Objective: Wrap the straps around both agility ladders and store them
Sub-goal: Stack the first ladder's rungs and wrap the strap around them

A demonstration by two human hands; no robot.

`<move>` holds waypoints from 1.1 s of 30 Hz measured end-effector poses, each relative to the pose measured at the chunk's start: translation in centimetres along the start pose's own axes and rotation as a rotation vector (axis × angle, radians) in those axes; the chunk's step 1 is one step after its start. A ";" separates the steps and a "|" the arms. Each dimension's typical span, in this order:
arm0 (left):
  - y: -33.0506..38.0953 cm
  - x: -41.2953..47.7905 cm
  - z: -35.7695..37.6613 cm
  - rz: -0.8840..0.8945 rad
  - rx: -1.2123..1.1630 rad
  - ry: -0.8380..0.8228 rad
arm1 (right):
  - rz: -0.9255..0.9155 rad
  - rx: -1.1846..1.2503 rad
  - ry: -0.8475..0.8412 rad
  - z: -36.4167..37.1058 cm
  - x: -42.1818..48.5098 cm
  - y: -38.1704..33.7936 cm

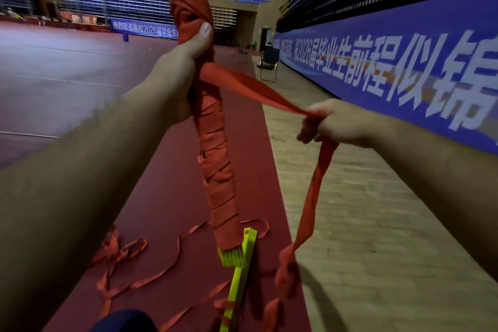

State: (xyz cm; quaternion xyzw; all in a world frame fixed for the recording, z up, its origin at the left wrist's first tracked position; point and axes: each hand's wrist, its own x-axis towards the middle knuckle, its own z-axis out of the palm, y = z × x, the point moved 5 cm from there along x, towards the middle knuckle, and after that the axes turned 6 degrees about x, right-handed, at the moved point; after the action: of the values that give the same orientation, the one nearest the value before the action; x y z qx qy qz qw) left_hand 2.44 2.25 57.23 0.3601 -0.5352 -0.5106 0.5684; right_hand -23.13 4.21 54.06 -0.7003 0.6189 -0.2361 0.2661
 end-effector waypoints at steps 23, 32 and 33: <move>-5.9 0.3 0.5 -0.153 0.085 -0.207 | -0.035 0.463 -0.152 6.0 0.2 0.7; -5.2 0.4 0.6 -0.016 -0.011 -0.188 | -0.121 0.521 -0.215 5.3 -0.6 0.7; -5.2 0.4 0.6 -0.009 -0.025 -0.173 | -0.111 0.546 -0.234 5.4 -0.6 0.7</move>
State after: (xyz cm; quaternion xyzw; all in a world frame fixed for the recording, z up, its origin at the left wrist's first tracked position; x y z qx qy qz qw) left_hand 0.80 0.84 52.48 0.3097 -0.5743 -0.5491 0.5223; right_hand -20.16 5.20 49.60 -0.6581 0.4585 -0.3254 0.5008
